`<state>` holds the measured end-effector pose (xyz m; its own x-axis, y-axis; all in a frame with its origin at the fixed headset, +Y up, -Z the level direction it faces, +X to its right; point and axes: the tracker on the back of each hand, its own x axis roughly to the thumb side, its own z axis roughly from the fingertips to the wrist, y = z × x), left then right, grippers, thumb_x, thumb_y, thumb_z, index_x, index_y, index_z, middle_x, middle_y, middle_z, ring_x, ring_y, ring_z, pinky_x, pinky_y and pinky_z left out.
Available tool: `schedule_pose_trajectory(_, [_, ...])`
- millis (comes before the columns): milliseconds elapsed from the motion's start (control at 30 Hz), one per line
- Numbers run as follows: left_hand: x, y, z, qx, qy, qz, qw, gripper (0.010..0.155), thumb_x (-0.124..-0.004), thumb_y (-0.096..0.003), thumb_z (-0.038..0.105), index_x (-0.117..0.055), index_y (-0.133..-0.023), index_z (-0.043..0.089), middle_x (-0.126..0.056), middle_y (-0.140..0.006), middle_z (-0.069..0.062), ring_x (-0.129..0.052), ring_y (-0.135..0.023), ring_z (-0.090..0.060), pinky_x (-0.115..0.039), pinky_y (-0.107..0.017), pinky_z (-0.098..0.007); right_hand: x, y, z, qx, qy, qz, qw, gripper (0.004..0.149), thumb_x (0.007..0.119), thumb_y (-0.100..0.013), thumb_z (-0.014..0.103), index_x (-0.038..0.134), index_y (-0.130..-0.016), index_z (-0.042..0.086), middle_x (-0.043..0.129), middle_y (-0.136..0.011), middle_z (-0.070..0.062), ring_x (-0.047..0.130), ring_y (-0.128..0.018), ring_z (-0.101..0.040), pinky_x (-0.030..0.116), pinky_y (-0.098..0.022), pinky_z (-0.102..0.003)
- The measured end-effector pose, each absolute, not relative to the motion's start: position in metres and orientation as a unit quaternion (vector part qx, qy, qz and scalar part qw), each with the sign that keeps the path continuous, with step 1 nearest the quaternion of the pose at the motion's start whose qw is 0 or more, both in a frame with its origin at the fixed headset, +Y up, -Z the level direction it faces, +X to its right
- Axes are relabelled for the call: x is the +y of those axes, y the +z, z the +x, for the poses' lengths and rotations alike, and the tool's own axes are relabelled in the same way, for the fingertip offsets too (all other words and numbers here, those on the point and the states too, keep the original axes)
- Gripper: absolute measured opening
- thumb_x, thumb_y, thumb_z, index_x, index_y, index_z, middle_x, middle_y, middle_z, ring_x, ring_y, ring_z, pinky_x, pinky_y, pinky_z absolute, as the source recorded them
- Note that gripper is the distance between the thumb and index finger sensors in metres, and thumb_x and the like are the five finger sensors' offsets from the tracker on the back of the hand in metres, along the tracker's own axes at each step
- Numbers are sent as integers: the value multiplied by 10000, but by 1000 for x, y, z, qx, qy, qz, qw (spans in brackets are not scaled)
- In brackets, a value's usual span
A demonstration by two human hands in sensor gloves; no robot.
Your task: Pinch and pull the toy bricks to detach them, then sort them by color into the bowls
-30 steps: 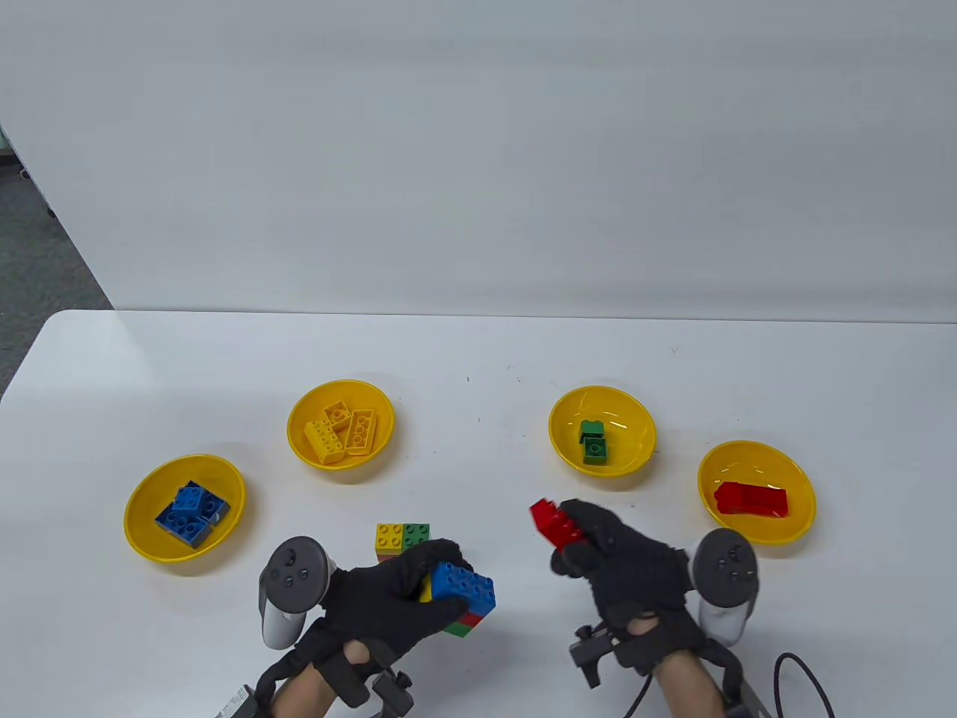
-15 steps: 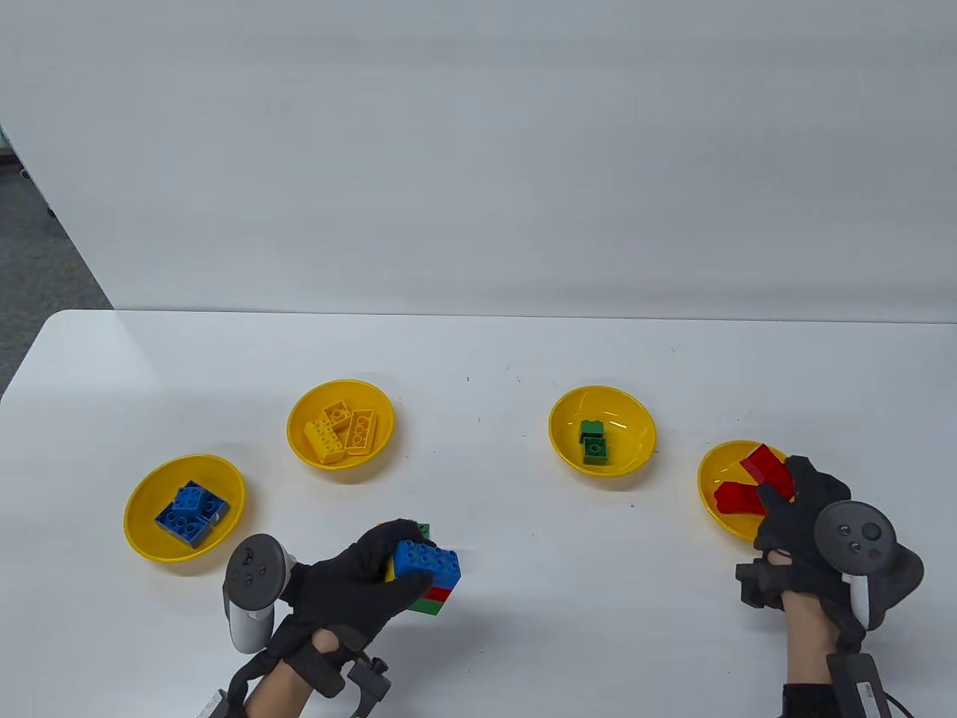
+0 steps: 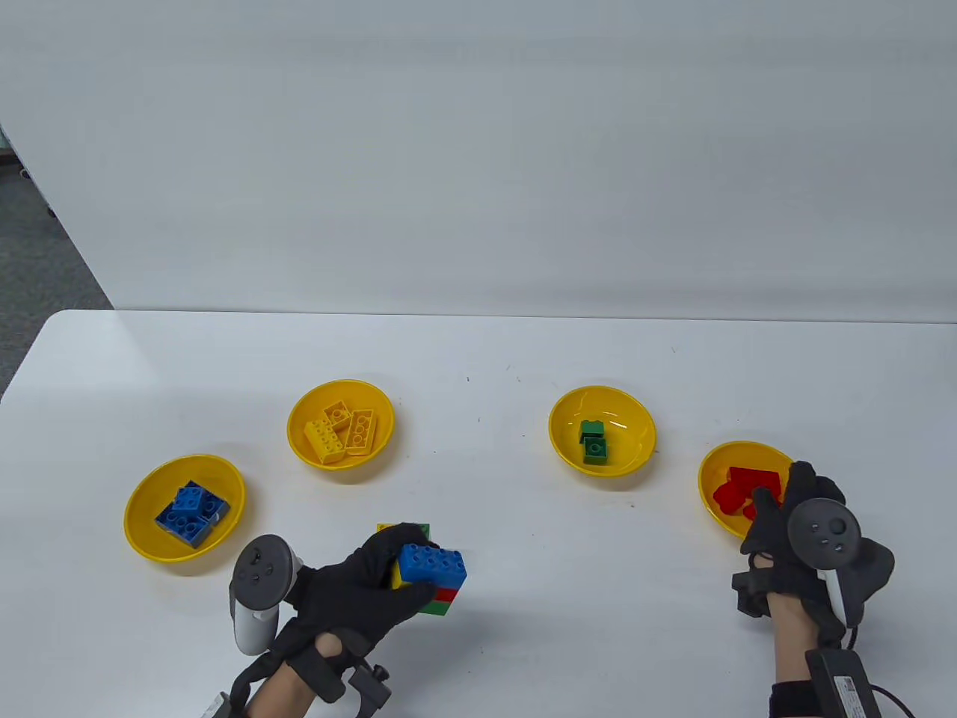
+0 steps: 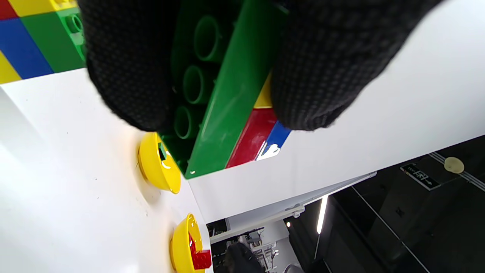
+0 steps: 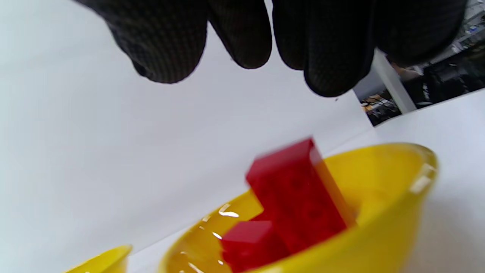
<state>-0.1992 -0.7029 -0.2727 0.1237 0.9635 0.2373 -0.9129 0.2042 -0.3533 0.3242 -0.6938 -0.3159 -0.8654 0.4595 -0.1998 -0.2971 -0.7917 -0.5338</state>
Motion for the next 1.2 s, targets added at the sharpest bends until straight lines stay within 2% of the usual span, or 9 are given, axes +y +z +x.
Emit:
schedule_pose_trajectory(133, [-702, -270, -191, -223, 621, -64, 749, 699, -1044, -412, 328, -699, -1005, 193, -856, -975, -225, -971, -823, -480, -924, -503, -524, -673, -310, 294, -279, 928, -77, 234, 628, 800, -408, 350, 713, -933, 16, 691, -903, -316, 892, -608, -449, 773, -400, -626])
schedule_pose_trajectory(233, [-699, -265, -187, -224, 606, -42, 762, 687, -1048, -403, 364, -728, -994, 225, -835, -987, -196, -936, -849, -467, -873, -520, -580, -660, -301, 258, -269, 897, 31, 348, 623, 812, -400, 347, 737, -923, 18, 728, -891, -309, 911, -602, -452, 777, -406, -637])
schedule_pose_trajectory(400, [-700, -260, -181, -216, 624, -27, 750, 677, -1057, -389, 437, -767, -992, 338, -700, -1056, -215, -812, -914, -477, -792, -591, -589, -655, -282, 193, -142, 830, 215, 495, 656, 845, -395, 352, 716, -946, 20, 736, -906, -300, 906, -643, -474, 738, -454, -691])
schedule_pose_trajectory(500, [-702, -257, -175, -219, 638, -32, 737, 676, -1055, -384, 462, -772, -992, 384, -635, -1082, -232, -751, -940, -493, -752, -622, -601, -666, -270, 148, -15, 803, 284, 524, 787, 869, -384, 409, 599, -1010, 17, 636, -980, -306, 835, -745, -512, 678, -504, -734])
schedule_pose_trajectory(667, [-710, -253, -165, -214, 663, -40, 716, 661, -1044, -380, 490, -785, -983, 417, -575, -1110, -242, -700, -963, -504, -716, -643, -618, -691, -259, 98, 62, 773, 309, 551, 864, 884, -367, 425, 522, -1023, -5, 551, -1009, -323, 795, -790, -530, 663, -514, -740])
schedule_pose_trajectory(800, [-718, -255, -159, -206, 678, -61, 703, 664, -1030, -387, 497, -768, -993, 425, -574, -1115, -238, -711, -955, -495, -723, -635, -614, -709, -259, 84, 104, 700, 248, 661, 702, 878, -380, 313, 625, -955, 0, 649, -947, -324, 905, -686, -477, 761, -457, -657])
schedule_pose_trajectory(867, [-720, -257, -159, -203, 682, -74, 699, 671, -1013, -405, 488, -746, -1012, 381, -585, -1108, -240, -719, -951, -495, -724, -633, -619, -711, -258, 85, 82, 676, 200, 705, 644, 920, -348, 268, 721, -894, -10, 782, -847, -324, 990, -550, -444, 818, -387, -623])
schedule_pose_trajectory(967, [-713, -258, -158, -222, 659, -74, 714, 711, -990, -430, 449, -686, -1023, 205, -552, -1113, -248, -686, -961, -526, -699, -633, -653, -702, -258, 91, 14, 733, 218, 644, 639, 951, -320, 309, 794, -850, -12, 865, -759, -315, 1044, -411, -361, 882, -311, -562])
schedule_pose_trajectory(1200, [-668, -242, -161, -322, 453, 69, 828, 853, -966, -376, 574, -604, -1066, 227, -551, -1141, -181, -652, -991, -498, -659, -668, -656, -677, -242, 85, -88, 819, 271, 498, 642, 1012, -261, 285, 859, -814, -5, 893, -730, -305, 1062, -397, -287, 939, -302, -495])
